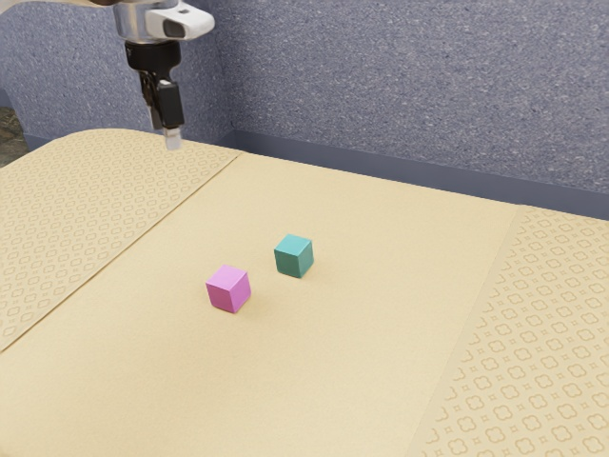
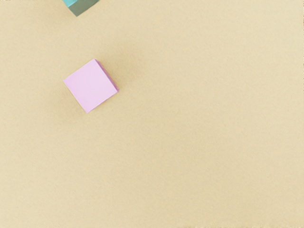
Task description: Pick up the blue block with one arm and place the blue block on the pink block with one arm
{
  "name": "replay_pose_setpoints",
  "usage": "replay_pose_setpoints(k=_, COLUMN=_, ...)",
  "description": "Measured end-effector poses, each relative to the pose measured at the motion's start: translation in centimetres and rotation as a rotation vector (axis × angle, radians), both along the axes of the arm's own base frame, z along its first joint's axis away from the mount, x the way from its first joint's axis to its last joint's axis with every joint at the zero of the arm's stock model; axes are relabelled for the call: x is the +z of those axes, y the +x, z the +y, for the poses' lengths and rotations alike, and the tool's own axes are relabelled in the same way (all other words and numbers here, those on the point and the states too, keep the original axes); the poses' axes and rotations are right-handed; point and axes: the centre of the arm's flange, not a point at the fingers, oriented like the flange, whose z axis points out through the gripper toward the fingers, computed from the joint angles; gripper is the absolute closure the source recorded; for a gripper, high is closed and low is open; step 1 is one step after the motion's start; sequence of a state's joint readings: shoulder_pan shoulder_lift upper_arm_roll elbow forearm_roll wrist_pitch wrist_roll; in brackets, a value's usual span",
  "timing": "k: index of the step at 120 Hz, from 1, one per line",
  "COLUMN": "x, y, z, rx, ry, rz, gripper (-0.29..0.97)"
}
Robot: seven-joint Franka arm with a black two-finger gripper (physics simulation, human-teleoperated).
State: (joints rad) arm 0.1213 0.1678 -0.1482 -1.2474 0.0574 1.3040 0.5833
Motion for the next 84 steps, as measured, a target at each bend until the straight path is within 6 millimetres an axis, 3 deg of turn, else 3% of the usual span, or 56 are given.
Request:
replay_pose_setpoints(k=28, x=0.5, y=-0.3, z=0.2, rx=-0.062, ry=-0.004, rz=-0.005, gripper=0.0)
replay_pose_setpoints(k=30, x=1.6, y=-0.8, z=0.1, rx=-0.065, ry=0.001, rz=-0.022, gripper=0.0)
replay_pose_setpoints(k=32, x=3.8, y=-2.1, z=0.0, rx=-0.068, ry=0.013, rz=-0.06, gripper=0.0)
replay_pose_setpoints(k=36, x=9.2, y=-6.0, z=-0.4, rx=-0.07, ry=0.038, rz=-0.156, gripper=0.0)
replay_pose_setpoints(k=39, x=11.8, y=-8.4, z=-0.8, rx=-0.074, ry=0.052, rz=-0.204, gripper=0.0)
replay_pose_setpoints(k=42, x=13.1, y=-10.0, z=-1.2, rx=-0.08, ry=0.061, rz=-0.222, gripper=0.0)
replay_pose_setpoints(k=47, x=13.2, y=-11.2, z=-1.4, rx=-0.083, ry=0.07, rz=-0.21, gripper=0.0)
replay_pose_setpoints(k=51, x=12.2, y=-11.2, z=0.0, rx=-0.054, ry=0.077, rz=-0.179, gripper=0.0)
replay_pose_setpoints(k=63, x=8.0, y=-12.1, z=7.6, rx=0.112, ry=0.092, rz=-0.066, gripper=0.0)
replay_pose_setpoints(k=76, x=-3.3, y=-15.3, z=11.7, rx=0.235, ry=0.063, rz=0.086, gripper=0.0)
replay_pose_setpoints(k=84, x=-9.4, y=-14.5, z=13.7, rx=0.282, ry=0.024, rz=0.125, gripper=0.0)
